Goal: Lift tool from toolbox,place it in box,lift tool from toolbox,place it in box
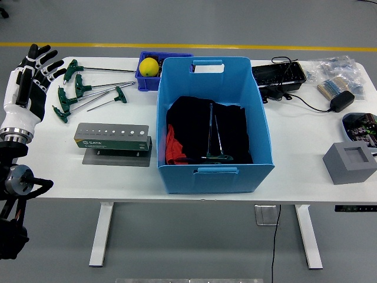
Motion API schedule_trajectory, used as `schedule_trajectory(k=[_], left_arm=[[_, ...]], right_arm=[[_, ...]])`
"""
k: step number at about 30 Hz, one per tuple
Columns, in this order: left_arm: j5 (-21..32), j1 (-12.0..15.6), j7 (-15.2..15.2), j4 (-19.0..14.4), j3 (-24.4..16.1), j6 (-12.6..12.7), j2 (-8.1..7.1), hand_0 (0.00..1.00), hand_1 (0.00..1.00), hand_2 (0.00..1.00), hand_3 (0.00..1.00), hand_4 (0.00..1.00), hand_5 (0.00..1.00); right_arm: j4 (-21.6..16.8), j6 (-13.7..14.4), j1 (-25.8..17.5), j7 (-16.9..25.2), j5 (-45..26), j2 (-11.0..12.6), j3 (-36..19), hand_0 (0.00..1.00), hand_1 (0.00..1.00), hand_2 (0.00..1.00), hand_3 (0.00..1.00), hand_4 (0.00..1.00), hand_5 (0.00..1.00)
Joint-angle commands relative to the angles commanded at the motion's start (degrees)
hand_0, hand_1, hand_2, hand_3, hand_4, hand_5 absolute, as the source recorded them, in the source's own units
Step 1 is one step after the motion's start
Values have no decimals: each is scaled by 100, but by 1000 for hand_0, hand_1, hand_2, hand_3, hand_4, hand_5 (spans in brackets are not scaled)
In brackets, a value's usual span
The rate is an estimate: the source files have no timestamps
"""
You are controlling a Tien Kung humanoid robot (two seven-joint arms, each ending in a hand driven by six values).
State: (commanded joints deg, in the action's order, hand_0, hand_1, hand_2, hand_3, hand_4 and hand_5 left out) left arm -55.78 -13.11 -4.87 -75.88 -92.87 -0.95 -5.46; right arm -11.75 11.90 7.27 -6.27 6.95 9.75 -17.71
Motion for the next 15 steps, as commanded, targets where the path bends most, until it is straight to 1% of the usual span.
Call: schedule_trajectory(k=[1,2,5,7,8,13,14,15], left_arm=[[-27,17,106,-5,-39,-84,-1,725,752,817,728,924,770],[-52,30,212,-12,-72,-161,-2,744,768,825,735,934,825],[-64,67,515,-19,-135,-366,-21,744,768,825,735,934,825],[-64,79,587,-19,-145,-405,-32,744,768,825,735,934,825],[-52,89,622,-24,-146,-424,-41,752,780,834,744,942,853],[-68,96,754,-44,-210,-458,-68,752,780,834,744,942,853],[-107,95,792,-44,-231,-467,-73,773,825,871,765,950,866],[-155,95,834,-43,-251,-476,-78,773,825,871,765,950,866]], right_arm=[[0,-1,7,8,-27,2,18,654,630,703,560,769,673],[1,0,13,14,-45,4,30,654,629,702,560,767,672],[2,-2,27,27,-95,9,59,654,629,702,560,767,672],[2,-4,38,33,-115,13,73,654,629,702,560,767,672],[3,-3,44,38,-128,14,81,653,630,702,560,767,671],[3,-4,57,48,-166,17,103,653,630,702,560,767,671],[3,-4,59,48,-168,17,104,654,630,701,560,766,671],[4,-4,61,48,-165,18,101,654,630,701,560,766,671]])
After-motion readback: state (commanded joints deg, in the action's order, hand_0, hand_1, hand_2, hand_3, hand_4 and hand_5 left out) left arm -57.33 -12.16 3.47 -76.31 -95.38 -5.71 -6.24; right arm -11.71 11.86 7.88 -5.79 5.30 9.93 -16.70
